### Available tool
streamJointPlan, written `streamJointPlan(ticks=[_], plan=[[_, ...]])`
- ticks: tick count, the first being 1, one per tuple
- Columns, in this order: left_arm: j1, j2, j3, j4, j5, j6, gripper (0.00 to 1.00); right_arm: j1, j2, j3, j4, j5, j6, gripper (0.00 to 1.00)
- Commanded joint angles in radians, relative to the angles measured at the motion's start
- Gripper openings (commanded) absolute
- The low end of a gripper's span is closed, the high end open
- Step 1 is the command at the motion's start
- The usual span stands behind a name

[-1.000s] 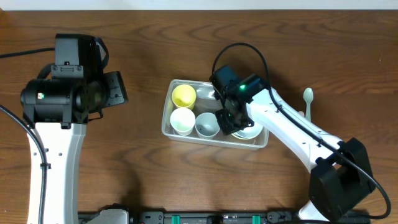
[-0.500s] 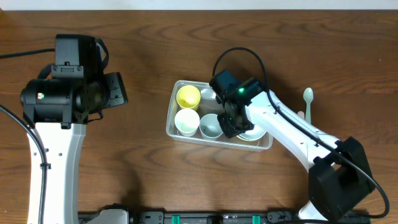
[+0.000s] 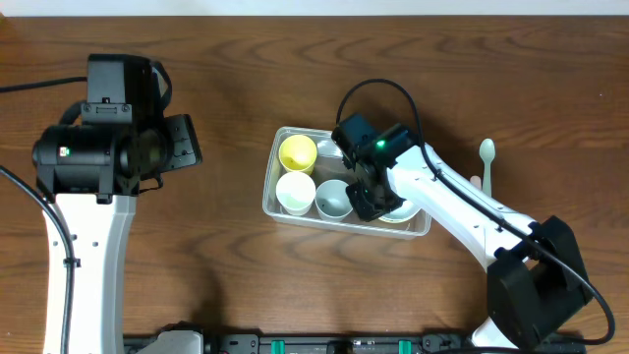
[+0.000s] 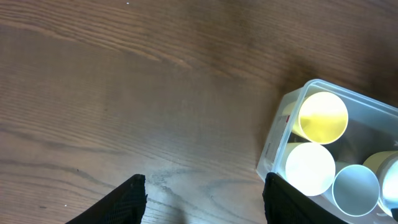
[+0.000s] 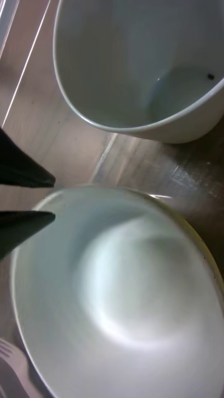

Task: Pack container
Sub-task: 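Carry the white bowl into the container and stack it on the bowls, then withdraw the right gripper and reach down to the mint green spoon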

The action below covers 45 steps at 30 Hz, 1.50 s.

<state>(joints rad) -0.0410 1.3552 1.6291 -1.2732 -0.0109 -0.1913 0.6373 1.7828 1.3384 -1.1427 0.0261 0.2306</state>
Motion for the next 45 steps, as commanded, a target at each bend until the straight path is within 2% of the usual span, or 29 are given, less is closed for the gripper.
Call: streamJointPlan(ticks=[1,3,8,13,15,16,18,22,26,29,38,45], plan=[[0.004,0.006,0.011,-0.002,-0.009,-0.012,0.61,0.005,-0.004,-0.007,0.005,0.000,-0.003,0.22],[0.004,0.006,0.011,-0.002,-0.009,-0.013,0.61,0.005,-0.004,-0.007,0.011,0.000,-0.003,0.25],[0.004,0.006,0.011,-0.002,-0.009,-0.012,0.61,0.001,-0.008,0.036,0.027,0.053,0.002,0.27],[0.004,0.006,0.011,-0.002,-0.009,-0.013,0.61,-0.059,-0.056,0.203,-0.020,0.141,0.038,0.29],[0.004,0.006,0.011,-0.002,-0.009,-0.012,0.61,-0.116,-0.083,0.282,-0.029,0.153,0.039,0.43],[0.004,0.006,0.011,-0.002,-0.009,-0.012,0.61,-0.164,-0.097,0.326,-0.029,0.153,0.039,0.54],[0.004,0.006,0.011,-0.002,-0.009,-0.012,0.61,-0.251,-0.106,0.381,-0.030,0.150,0.039,0.60],[0.004,0.006,0.011,-0.002,-0.009,-0.013,0.61,-0.471,-0.097,0.405,-0.032,0.133,0.037,0.58],[0.004,0.006,0.011,-0.002,-0.009,-0.013,0.61,-0.661,-0.032,0.365,-0.028,0.098,0.009,0.65],[0.004,0.006,0.011,-0.002,-0.009,-0.013,0.61,-0.748,0.058,0.354,-0.031,0.049,-0.034,0.68],[0.004,0.006,0.011,-0.002,-0.009,-0.013,0.61,-0.811,0.323,0.354,0.006,0.037,-0.076,0.72],[0.004,0.010,0.011,-0.002,-0.009,-0.013,0.62,-0.806,0.447,0.354,-0.006,0.036,-0.075,0.72]])
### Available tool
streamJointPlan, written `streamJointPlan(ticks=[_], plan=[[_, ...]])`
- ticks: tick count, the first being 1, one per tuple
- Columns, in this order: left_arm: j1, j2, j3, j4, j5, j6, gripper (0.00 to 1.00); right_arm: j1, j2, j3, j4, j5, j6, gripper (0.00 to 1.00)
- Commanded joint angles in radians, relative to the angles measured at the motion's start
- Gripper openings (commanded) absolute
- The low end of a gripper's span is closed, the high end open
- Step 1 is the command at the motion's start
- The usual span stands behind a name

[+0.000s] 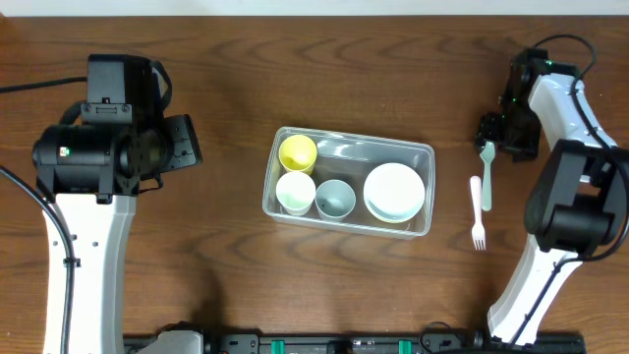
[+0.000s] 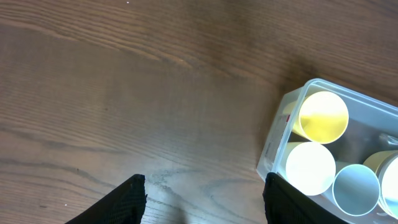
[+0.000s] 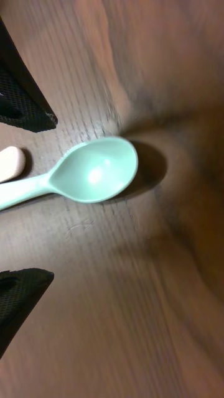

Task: Pack container
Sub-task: 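Withdraw the right gripper and reach down to the mint green spoon, then grasp the mint green spoon with the right gripper and lift it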

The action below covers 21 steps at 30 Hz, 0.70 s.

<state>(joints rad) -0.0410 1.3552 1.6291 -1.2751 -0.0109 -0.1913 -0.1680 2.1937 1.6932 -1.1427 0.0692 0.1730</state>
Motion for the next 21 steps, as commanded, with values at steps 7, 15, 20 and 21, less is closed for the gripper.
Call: streamJointPlan(ticks=[7,15,20,21], plan=[[0.004,0.010,0.011,0.000,-0.009,-0.013,0.62,0.000,0.082,-0.004,-0.060,-0.007,-0.017,0.73],[0.004,0.010,0.011,0.000,-0.009,-0.013,0.62,0.004,0.093,-0.102,-0.047,-0.030,-0.017,0.63],[0.004,0.010,0.011,0.000,-0.009,-0.013,0.61,0.005,0.093,-0.143,-0.010,-0.048,-0.017,0.46],[0.004,0.010,0.011,0.000,-0.009,-0.013,0.61,0.005,0.093,-0.143,-0.006,-0.048,-0.017,0.43]])
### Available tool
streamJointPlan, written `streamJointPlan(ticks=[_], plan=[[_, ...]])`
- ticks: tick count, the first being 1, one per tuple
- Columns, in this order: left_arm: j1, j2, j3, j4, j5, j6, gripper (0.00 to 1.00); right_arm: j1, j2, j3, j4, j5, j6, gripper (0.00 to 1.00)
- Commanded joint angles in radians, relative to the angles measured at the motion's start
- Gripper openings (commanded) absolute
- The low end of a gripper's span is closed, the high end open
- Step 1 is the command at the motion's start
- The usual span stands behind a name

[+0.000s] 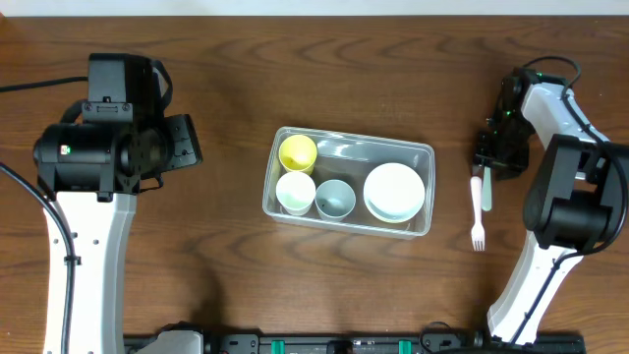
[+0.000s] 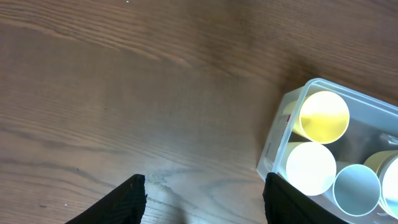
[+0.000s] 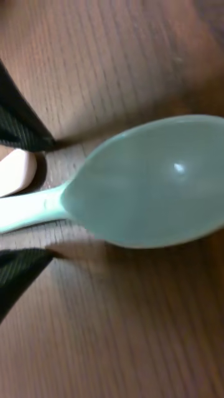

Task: Pack container
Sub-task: 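Grasp the mint green spoon with the right gripper and lift it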

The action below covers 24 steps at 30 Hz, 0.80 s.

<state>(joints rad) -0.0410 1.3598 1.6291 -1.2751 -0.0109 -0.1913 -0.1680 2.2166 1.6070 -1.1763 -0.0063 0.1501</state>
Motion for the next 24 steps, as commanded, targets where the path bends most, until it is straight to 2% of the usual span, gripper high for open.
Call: streamJointPlan(ticks=[1,7,13,24], plan=[[0.004,0.006,0.011,0.000,-0.009,-0.013,0.61,0.005,0.070,-0.057,0.032,0.028,0.006,0.41],[0.004,0.006,0.011,0.000,-0.009,-0.013,0.61,0.005,0.070,-0.057,0.080,0.028,0.006,0.39],[0.004,0.006,0.011,0.000,-0.009,-0.013,0.61,0.005,0.070,-0.057,0.119,0.028,0.005,0.31],[0.004,0.006,0.011,0.000,-0.009,-0.013,0.61,0.005,0.070,-0.057,0.130,0.032,0.005,0.10]])
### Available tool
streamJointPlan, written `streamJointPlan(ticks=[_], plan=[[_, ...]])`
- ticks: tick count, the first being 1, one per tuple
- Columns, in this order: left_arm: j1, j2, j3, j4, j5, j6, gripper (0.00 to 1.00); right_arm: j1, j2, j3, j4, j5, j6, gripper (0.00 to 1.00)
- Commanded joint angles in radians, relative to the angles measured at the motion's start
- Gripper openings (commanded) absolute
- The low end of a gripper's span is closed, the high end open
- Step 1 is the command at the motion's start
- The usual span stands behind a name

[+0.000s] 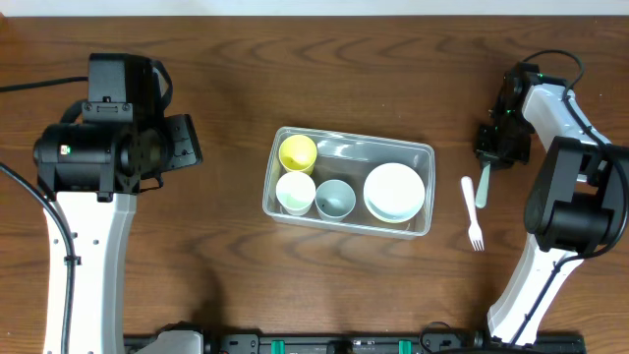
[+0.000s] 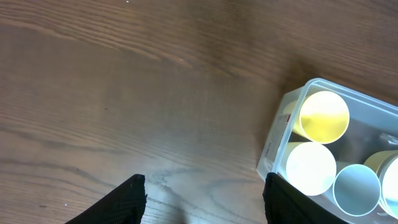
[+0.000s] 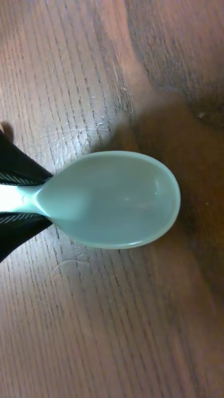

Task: Pack container
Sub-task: 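Grasp the mint green spoon with the right gripper and lift it, then carry the spoon into the container and release it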

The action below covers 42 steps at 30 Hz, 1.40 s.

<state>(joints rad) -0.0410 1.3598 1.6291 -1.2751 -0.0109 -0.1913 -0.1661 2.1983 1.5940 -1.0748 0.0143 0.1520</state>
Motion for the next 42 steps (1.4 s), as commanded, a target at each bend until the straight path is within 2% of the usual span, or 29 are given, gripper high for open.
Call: streamJointPlan(ticks=[1,5,13,21,25,29,35,42], plan=[[0.004,0.006,0.011,0.000,-0.009,-0.013,0.61,0.003,0.088,-0.044,0.029,0.011,0.003,0.08],[0.004,0.006,0.011,0.000,-0.009,-0.013,0.61,0.003,0.088,-0.044,0.029,0.011,0.003,0.01],[0.004,0.006,0.011,0.000,-0.009,-0.013,0.61,0.004,0.039,-0.005,0.003,0.011,0.004,0.01],[0.004,0.006,0.011,0.000,-0.009,-0.013,0.61,0.052,-0.251,0.094,-0.035,0.005,-0.041,0.01],[0.004,0.006,0.011,0.000,-0.009,-0.013,0.61,0.153,-0.412,0.100,0.005,-0.068,-0.218,0.01],[0.004,0.006,0.011,0.000,-0.009,-0.013,0.61,0.316,-0.486,0.100,0.031,-0.097,-0.397,0.01],[0.004,0.006,0.011,-0.001,-0.009,-0.013,0.62,0.561,-0.459,0.099,0.044,-0.097,-0.629,0.01],[0.004,0.006,0.011,-0.001,-0.009,-0.013,0.61,0.702,-0.377,0.098,0.043,-0.090,-0.824,0.01]])
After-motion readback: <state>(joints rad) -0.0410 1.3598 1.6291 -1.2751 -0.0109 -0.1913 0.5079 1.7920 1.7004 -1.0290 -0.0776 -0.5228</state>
